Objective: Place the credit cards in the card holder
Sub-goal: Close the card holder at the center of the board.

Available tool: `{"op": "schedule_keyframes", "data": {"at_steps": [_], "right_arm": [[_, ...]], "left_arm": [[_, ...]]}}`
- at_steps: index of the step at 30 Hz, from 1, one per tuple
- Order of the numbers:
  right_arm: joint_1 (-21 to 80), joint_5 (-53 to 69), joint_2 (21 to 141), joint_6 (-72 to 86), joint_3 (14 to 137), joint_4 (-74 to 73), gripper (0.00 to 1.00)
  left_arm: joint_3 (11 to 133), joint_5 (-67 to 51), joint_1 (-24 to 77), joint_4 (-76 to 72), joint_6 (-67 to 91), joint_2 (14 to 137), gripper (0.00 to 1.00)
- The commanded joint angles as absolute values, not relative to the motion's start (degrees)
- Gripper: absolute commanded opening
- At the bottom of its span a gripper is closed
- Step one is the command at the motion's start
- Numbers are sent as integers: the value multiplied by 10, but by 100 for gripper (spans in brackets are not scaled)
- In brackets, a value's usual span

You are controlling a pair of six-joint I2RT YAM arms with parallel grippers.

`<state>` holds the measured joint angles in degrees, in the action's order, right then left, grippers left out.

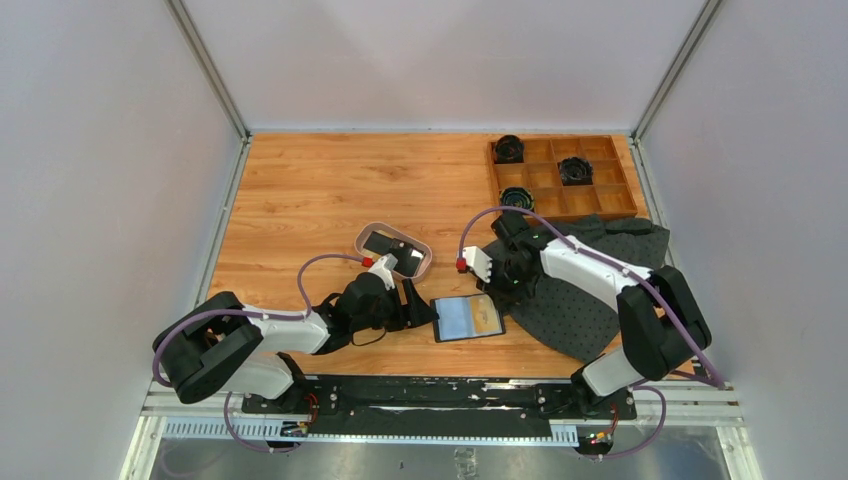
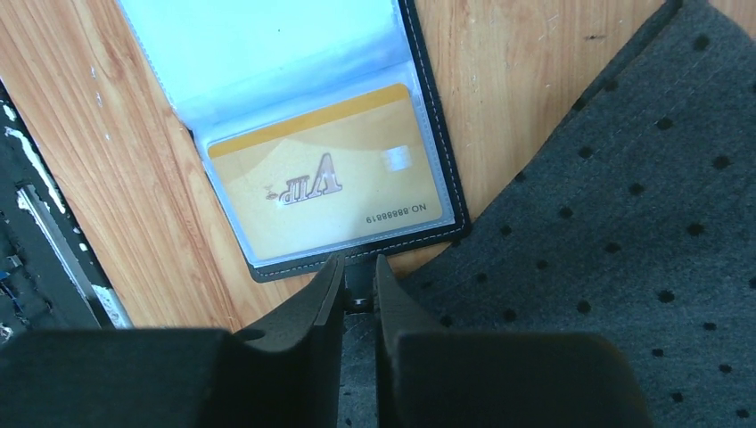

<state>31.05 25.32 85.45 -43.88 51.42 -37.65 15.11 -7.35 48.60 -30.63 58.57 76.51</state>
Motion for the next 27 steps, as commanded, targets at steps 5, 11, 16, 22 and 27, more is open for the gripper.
{"op": "schedule_keyframes", "data": {"at_steps": [5, 11, 16, 22, 27], "right_arm": [[317, 277, 827, -444, 526, -400, 0], [314, 315, 805, -442, 535, -408, 0], [315, 363, 794, -429, 557, -410, 0], [326, 434, 821, -402, 609, -410, 0], [369, 488, 885, -357, 662, -403, 0]], "left_arm": [[149, -67, 492, -299, 581, 770, 73], [153, -73, 492, -300, 583, 777, 74], [157, -78, 492, -300, 583, 781, 74], [153, -74, 492, -300, 586, 777, 74], [148, -64, 492, -299, 588, 770, 69]]}}
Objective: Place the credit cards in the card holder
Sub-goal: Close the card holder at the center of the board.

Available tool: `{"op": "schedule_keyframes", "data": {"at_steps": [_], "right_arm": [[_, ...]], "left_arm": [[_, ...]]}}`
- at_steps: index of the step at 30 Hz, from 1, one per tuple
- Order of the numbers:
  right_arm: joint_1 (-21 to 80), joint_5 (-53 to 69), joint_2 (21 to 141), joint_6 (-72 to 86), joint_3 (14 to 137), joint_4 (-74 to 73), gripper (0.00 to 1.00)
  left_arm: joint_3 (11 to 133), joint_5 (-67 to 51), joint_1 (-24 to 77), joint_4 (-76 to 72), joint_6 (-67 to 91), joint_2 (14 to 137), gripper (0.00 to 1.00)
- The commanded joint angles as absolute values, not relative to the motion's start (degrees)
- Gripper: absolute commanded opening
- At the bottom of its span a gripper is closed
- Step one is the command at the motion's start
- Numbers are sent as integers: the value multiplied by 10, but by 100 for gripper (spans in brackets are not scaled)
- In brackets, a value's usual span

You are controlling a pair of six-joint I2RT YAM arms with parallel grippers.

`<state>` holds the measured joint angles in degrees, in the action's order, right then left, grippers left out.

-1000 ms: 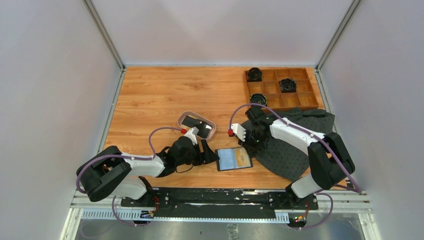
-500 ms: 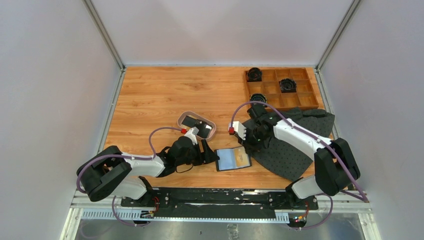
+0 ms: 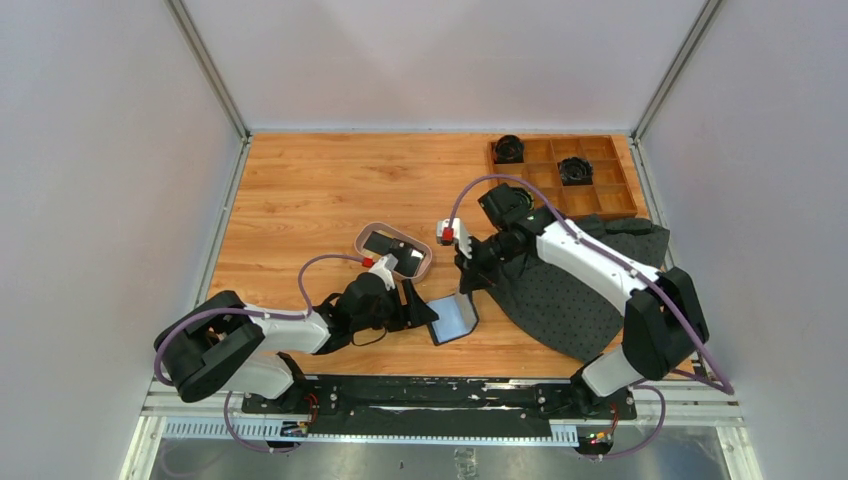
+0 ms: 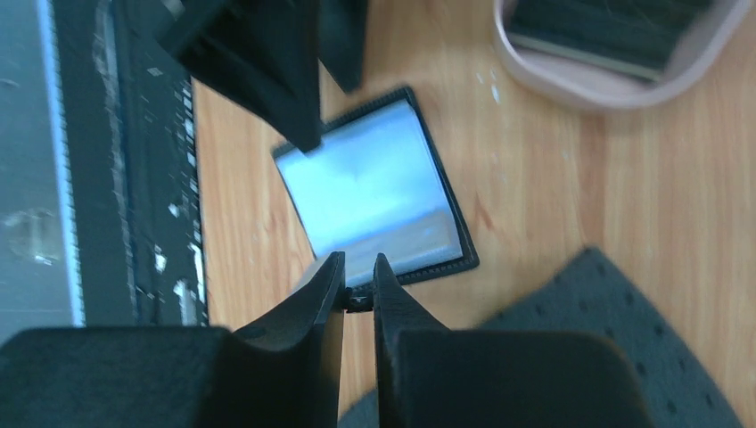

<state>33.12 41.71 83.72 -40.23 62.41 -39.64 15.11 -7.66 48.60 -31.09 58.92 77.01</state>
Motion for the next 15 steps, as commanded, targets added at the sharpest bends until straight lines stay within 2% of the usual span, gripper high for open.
{"op": "schedule_keyframes", "data": {"at_steps": [1, 8, 15], "right_arm": [[378, 499, 899, -346, 671, -398, 0], [429, 550, 990, -282, 710, -360, 0], [440, 525, 1023, -214, 710, -282, 1]], "left_arm": [[145, -61, 492, -299, 590, 767, 67], [111, -19, 492, -298, 613, 716, 60], [75, -1, 492, -296, 634, 654, 58]]}}
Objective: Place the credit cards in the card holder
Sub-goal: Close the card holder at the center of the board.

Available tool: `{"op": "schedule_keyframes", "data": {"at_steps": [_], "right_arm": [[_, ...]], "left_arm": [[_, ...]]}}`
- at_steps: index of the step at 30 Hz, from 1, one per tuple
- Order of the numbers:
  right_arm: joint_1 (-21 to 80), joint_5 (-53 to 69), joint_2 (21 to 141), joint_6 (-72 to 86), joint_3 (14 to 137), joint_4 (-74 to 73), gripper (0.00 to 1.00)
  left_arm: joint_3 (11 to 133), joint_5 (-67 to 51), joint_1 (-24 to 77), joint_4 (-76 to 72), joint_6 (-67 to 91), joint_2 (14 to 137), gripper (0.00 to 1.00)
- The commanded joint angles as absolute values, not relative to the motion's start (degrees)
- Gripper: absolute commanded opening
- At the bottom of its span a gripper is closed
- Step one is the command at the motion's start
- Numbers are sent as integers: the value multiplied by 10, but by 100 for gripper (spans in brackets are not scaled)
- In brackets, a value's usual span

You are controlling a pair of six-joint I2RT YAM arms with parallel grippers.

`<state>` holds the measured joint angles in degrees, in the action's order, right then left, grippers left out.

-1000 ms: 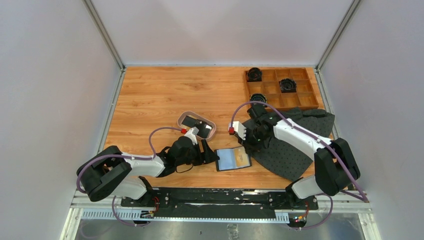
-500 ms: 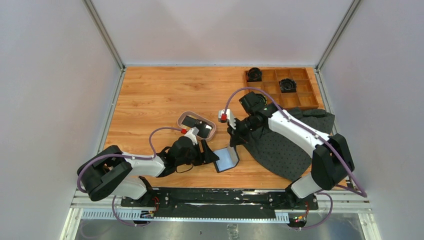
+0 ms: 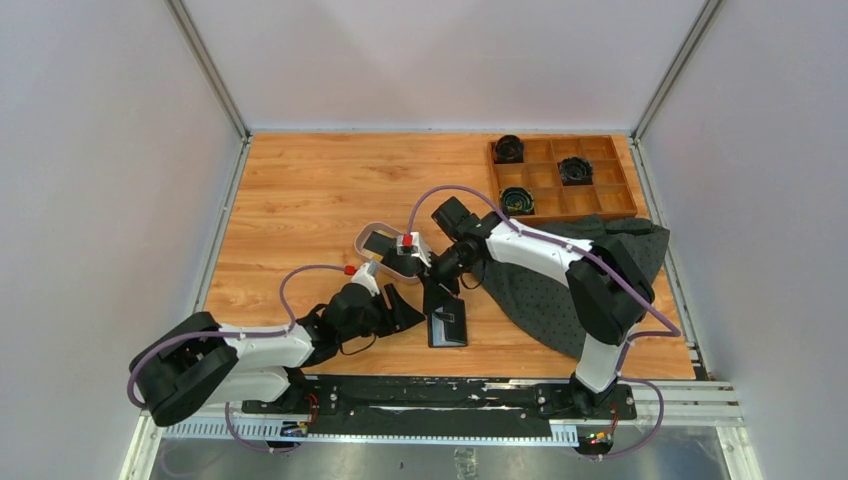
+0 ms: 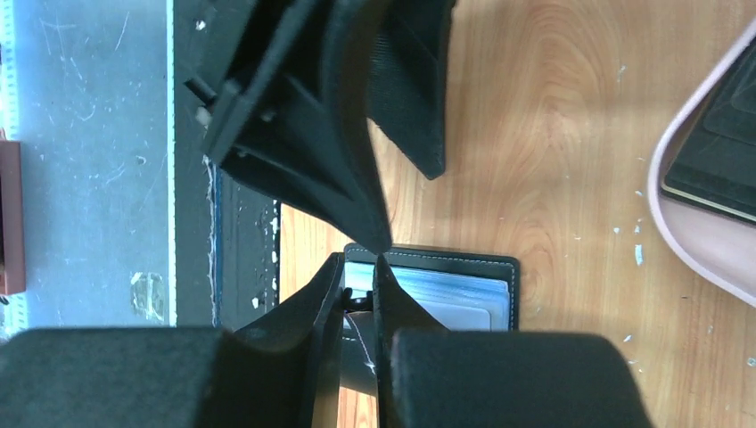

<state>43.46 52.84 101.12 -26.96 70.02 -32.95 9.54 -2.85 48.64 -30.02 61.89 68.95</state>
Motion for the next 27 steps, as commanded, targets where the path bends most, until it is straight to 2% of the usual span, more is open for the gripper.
{"op": "schedule_keyframes", "data": {"at_steps": [1, 12, 14, 19, 22, 27], "right_arm": [[440, 520, 1027, -204, 710, -267, 1], [443, 507, 1070, -144, 713, -207, 9], [444, 509, 1074, -144, 716, -208, 14], [444, 507, 1064, -154, 722, -219, 40], [444, 521, 1052, -178, 732, -242, 52], [440, 525, 1005, -277, 768, -348, 59]], "left_arm": [[70, -1, 492, -293, 637, 643, 58], [56, -7, 492, -201, 650, 536, 57], [52, -11, 492, -199, 651, 530, 57], [55, -27, 492, -199, 648, 538, 58], [61, -36, 492, -199, 642, 540, 58], [56, -37, 492, -199, 641, 526, 59]]}}
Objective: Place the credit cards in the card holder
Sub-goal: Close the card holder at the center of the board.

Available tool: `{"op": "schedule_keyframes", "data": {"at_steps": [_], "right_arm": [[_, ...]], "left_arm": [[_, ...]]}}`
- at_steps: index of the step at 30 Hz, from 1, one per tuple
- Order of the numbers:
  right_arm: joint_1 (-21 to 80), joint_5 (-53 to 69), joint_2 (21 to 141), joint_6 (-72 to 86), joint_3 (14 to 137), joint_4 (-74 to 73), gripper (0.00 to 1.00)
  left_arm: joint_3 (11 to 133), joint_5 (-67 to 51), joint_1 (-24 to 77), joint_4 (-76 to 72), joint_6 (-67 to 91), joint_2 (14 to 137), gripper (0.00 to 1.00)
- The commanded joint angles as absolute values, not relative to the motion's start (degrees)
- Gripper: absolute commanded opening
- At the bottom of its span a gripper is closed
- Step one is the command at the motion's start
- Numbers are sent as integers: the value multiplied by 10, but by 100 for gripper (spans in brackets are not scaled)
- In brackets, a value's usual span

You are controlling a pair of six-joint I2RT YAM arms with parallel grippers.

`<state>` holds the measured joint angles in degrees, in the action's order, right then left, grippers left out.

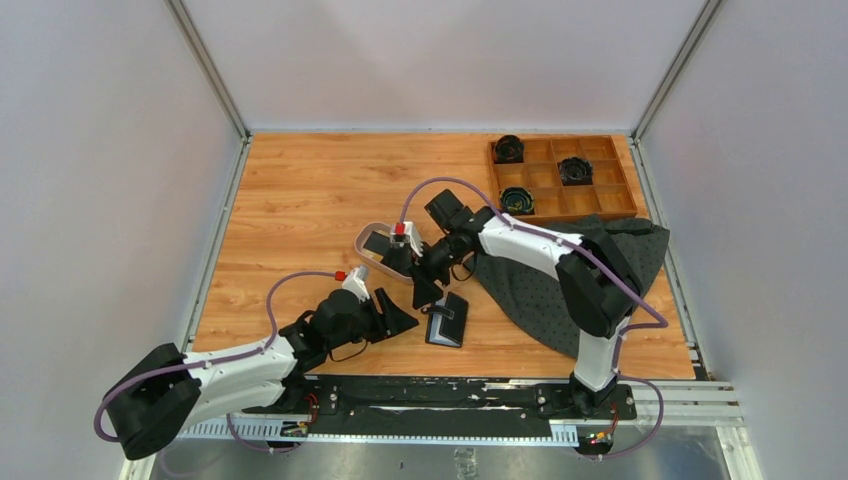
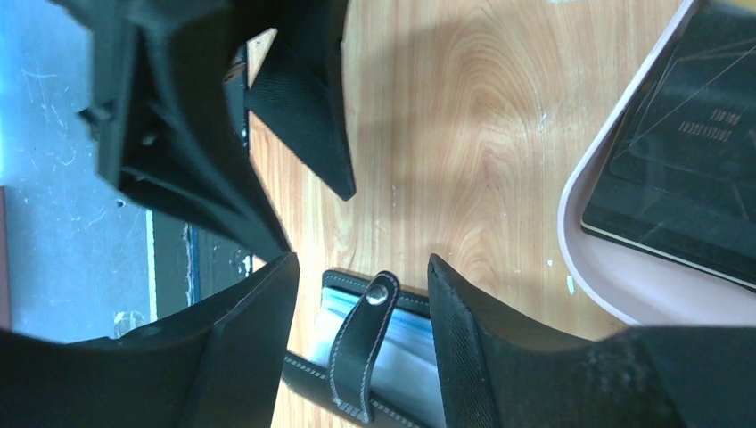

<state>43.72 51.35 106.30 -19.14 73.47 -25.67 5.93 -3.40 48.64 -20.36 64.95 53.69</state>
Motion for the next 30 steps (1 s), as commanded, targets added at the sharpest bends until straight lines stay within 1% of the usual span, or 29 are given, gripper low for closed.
{"op": "schedule_keyframes", "data": {"at_steps": [1, 6, 10, 14, 16, 18, 20, 22, 28, 30], "right_arm": [[437, 526, 990, -295, 767, -362, 59], [411, 526, 917, -375, 738, -415, 59], [359, 548, 866, -389, 699, -420, 57], [273, 593, 835, -382, 660, -412, 53], [245, 583, 829, -371, 637, -404, 49], [245, 567, 836, -373, 604, -403, 45], [254, 565, 860, -372, 587, -401, 34], [272, 542, 889, -359, 594, -402, 29], [304, 530, 976, -318, 616, -393, 21], [310, 515, 1002, -301, 626, -386, 21]], "left_arm": [[54, -36, 492, -199, 640, 523, 59], [53, -33, 492, -199, 637, 513, 59], [56, -34, 492, -199, 634, 514, 59], [60, -37, 492, -199, 630, 515, 59], [62, -38, 492, -199, 626, 519, 59], [65, -40, 492, -200, 623, 526, 59], [70, -42, 492, -200, 619, 534, 60], [76, -44, 492, -200, 614, 543, 62], [100, -51, 492, -200, 599, 579, 66], [109, -57, 492, -200, 594, 592, 67]]}}
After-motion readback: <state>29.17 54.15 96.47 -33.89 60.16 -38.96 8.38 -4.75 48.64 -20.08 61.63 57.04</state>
